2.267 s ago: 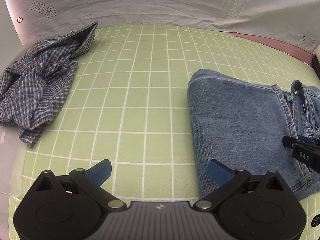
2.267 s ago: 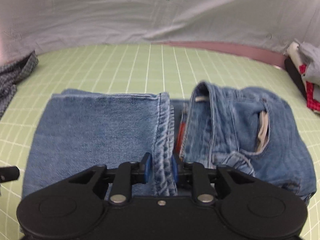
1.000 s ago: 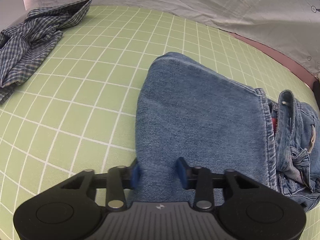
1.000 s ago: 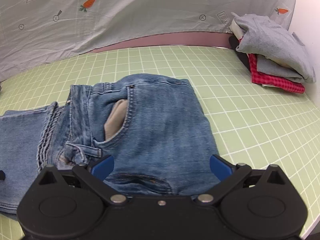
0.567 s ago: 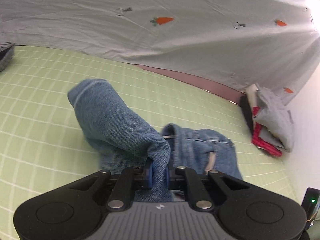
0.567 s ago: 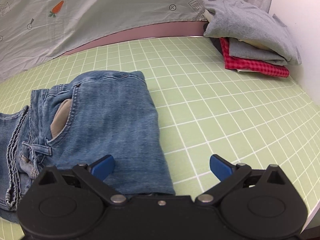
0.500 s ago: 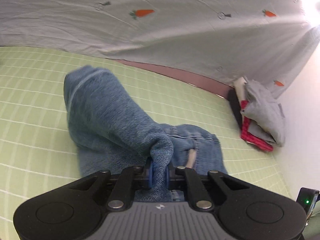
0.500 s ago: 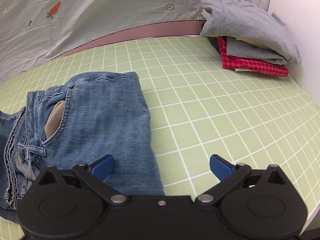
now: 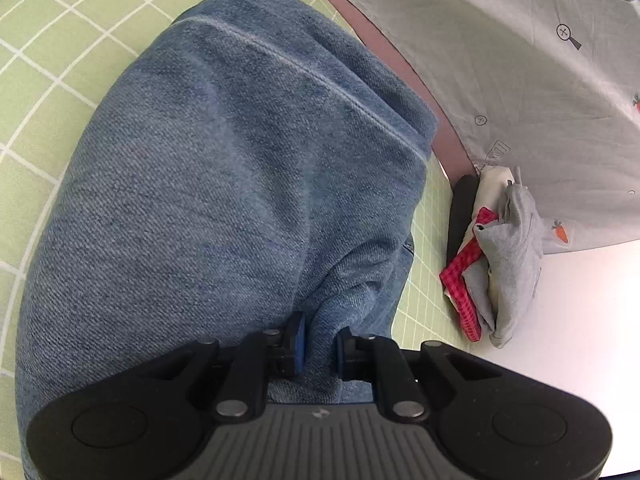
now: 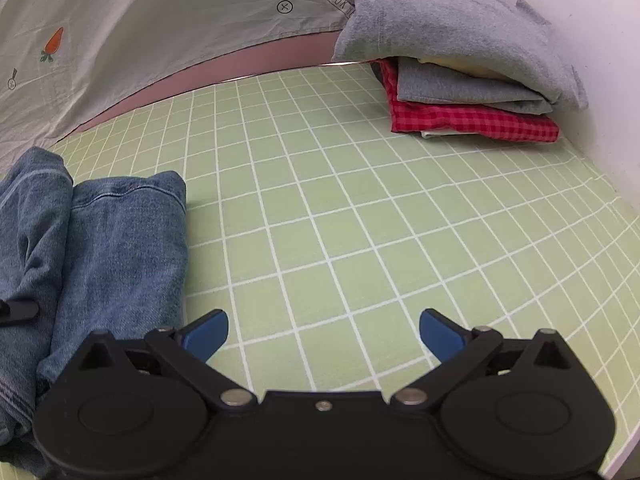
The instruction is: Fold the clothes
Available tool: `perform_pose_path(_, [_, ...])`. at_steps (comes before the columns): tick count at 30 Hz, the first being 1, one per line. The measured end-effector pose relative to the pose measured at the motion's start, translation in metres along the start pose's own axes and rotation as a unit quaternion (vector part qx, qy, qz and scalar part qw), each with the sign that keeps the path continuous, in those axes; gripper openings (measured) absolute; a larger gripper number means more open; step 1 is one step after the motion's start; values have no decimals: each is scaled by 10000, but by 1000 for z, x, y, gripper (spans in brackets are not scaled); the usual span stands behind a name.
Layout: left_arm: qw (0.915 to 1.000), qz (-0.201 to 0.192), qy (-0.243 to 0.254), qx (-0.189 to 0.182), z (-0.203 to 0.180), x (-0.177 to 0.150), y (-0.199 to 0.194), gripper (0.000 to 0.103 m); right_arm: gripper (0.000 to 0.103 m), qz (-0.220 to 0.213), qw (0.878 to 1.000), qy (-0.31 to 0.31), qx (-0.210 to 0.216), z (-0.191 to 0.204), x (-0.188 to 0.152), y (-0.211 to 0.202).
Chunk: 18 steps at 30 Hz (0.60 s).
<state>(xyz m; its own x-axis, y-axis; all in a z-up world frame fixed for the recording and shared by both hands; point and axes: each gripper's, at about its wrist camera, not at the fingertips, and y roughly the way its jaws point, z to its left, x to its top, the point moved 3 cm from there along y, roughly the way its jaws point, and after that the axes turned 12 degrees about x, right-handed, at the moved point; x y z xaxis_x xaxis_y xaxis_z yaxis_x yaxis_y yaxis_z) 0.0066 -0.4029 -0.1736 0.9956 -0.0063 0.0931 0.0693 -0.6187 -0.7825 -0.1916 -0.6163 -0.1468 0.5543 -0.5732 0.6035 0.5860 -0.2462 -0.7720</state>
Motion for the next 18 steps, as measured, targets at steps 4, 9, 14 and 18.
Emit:
perform_pose_path(4, [9988, -118, -49, -481, -11, 6, -28, 87, 103, -31, 9996, -38, 268, 18, 7, 4])
perform_pose_path(9, [9985, -535, 35, 143, 2, 7, -57, 92, 103, -169, 9980, -176, 579, 47, 15, -4])
perform_pose_path(14, [9869, -877, 163, 1345, 31, 6, -82, 92, 102, -275, 9951, -206, 923, 75, 14, -11])
perform_pose_path(18, [9624, -924, 612, 2481, 77, 2, -100, 92, 93, -311, 9908, -261, 1294, 101, 13, -8])
